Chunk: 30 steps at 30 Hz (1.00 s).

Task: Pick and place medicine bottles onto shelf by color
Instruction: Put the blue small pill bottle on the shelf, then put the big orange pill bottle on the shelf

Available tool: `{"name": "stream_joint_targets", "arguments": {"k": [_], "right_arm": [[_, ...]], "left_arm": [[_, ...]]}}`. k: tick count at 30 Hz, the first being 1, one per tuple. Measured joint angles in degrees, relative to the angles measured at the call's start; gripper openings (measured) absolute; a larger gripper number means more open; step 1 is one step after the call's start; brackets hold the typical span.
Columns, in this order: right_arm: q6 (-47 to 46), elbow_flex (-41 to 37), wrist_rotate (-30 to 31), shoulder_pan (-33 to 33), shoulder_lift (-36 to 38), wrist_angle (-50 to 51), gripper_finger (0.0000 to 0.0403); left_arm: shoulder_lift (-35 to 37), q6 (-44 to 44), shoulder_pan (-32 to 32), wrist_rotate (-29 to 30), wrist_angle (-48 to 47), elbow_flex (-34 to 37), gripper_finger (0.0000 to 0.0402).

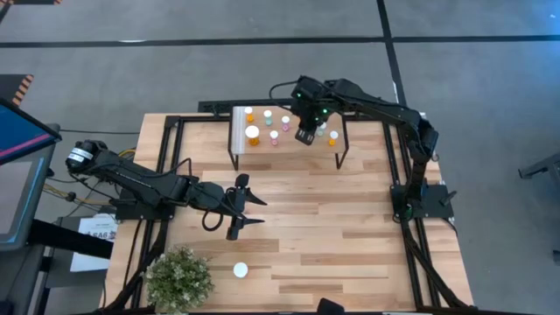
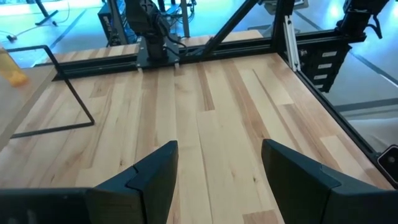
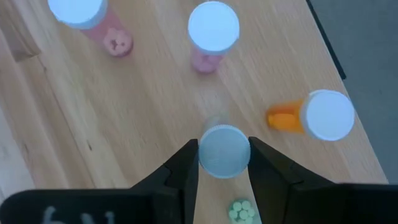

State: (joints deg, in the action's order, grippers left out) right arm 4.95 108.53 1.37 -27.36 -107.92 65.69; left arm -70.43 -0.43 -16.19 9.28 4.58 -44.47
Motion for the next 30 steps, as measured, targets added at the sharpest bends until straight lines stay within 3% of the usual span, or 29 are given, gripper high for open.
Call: {"name": "stream_joint_targets", "arguments": {"k": [19, 25, 30], "right_arm": [[-0.23, 0.36, 0.07, -0.20, -0.15, 0.51, 0.0203], [-0.42, 5.39, 0.07, -0.39, -0.15, 3.12, 0.0211], [-1.99, 12.73, 0.10, -0.39, -0.13, 12.16, 0.0210]], "left_arm": [[0.00, 0.22, -0.02, 0.09, 0.00, 0.00, 0.0221], [0.00, 0.22, -0.02, 0.11, -0.01, 0.00, 0.0221], [0.00, 0.22, 0.00, 0.11, -1.04, 0.00, 0.0221]]}}
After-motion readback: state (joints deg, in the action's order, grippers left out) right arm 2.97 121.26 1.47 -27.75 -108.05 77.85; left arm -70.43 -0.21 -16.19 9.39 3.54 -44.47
